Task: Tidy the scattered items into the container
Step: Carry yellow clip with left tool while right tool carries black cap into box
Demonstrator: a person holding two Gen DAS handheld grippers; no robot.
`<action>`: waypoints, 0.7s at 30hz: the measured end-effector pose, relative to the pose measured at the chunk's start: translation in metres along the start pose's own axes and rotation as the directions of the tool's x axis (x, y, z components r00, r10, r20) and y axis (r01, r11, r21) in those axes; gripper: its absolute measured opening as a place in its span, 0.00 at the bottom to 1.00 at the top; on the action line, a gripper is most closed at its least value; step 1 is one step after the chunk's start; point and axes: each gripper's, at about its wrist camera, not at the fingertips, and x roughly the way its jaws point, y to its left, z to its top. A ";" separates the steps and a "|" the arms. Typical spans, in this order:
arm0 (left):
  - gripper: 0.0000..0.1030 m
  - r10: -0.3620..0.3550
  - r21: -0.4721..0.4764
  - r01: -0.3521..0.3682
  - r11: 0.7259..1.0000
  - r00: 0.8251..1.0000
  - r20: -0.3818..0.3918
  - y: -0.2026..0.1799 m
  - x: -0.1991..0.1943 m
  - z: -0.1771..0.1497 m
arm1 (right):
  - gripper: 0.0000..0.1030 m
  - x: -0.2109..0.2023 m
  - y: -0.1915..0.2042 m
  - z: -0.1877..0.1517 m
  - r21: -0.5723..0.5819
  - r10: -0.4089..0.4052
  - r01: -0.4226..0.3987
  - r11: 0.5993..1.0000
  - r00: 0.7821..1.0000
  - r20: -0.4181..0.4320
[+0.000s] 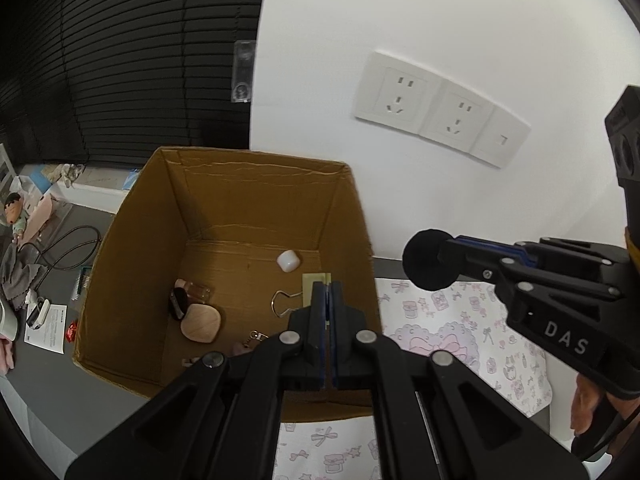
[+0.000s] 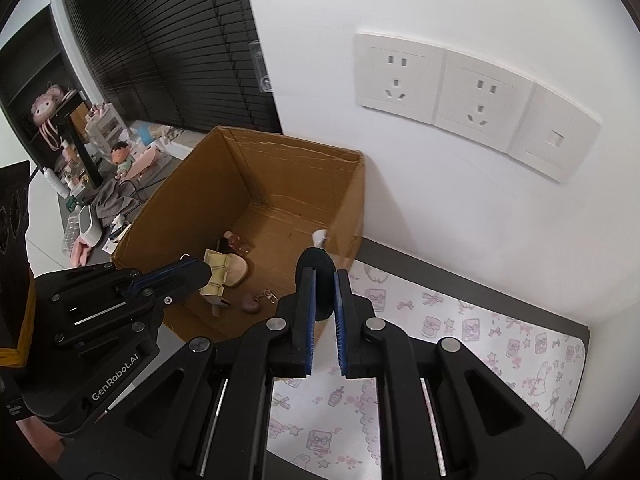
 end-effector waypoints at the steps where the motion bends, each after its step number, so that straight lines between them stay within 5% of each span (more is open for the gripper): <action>1: 0.01 0.001 -0.004 -0.001 1.000 1.000 0.000 0.003 0.001 0.001 | 0.09 0.002 0.002 0.001 -0.003 0.002 -0.002 1.000 1.000 -0.002; 21: 0.01 0.024 -0.077 -0.028 0.997 0.999 -0.049 0.048 0.030 0.002 | 0.09 0.053 0.040 0.019 -0.023 0.037 -0.039 0.999 0.997 -0.065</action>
